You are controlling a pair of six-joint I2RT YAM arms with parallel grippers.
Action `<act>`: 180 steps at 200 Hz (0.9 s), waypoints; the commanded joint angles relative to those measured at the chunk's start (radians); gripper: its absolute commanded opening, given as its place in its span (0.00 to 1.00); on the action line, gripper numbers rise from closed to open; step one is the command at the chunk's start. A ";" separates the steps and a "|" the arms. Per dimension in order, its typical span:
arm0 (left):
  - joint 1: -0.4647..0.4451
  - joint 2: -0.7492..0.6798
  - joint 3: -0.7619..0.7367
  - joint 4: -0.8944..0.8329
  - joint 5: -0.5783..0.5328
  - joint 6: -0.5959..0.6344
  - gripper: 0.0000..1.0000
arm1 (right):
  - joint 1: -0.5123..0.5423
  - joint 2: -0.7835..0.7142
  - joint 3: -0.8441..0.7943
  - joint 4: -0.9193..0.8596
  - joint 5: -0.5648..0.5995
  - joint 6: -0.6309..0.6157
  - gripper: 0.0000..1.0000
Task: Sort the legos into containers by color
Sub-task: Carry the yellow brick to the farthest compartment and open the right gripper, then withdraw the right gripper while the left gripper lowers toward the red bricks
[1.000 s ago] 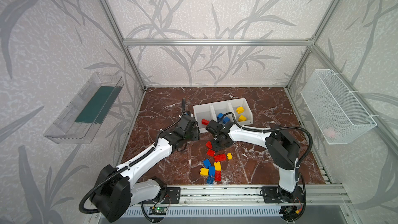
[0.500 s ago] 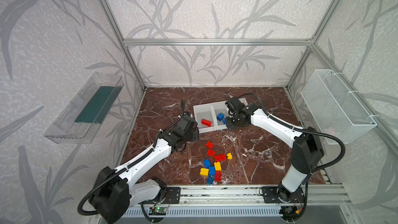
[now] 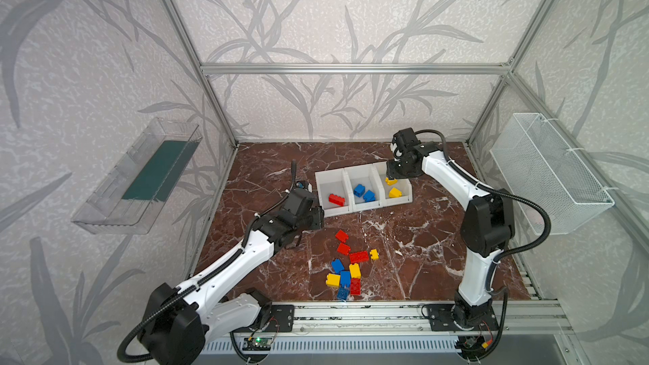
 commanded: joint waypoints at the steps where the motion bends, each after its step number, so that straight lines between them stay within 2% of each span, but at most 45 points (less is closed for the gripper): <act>1: 0.007 -0.050 -0.032 -0.034 -0.034 -0.014 0.57 | -0.008 0.020 0.049 -0.042 -0.062 -0.013 0.41; 22: 0.005 -0.067 -0.057 -0.023 -0.022 -0.030 0.57 | -0.008 0.028 0.043 -0.044 -0.068 -0.002 0.43; 49: 0.006 -0.073 -0.074 -0.021 -0.011 -0.043 0.57 | -0.008 0.018 0.038 -0.047 -0.054 -0.004 0.56; 67: 0.006 -0.080 -0.079 -0.021 -0.012 -0.045 0.57 | -0.008 0.012 0.046 -0.058 -0.041 -0.009 0.61; 143: 0.006 -0.088 -0.090 -0.018 -0.006 -0.042 0.57 | -0.006 -0.031 0.044 -0.075 -0.063 -0.007 0.63; 180: 0.004 -0.061 -0.087 -0.010 0.025 -0.030 0.57 | 0.008 -0.129 -0.054 -0.067 -0.062 -0.014 0.63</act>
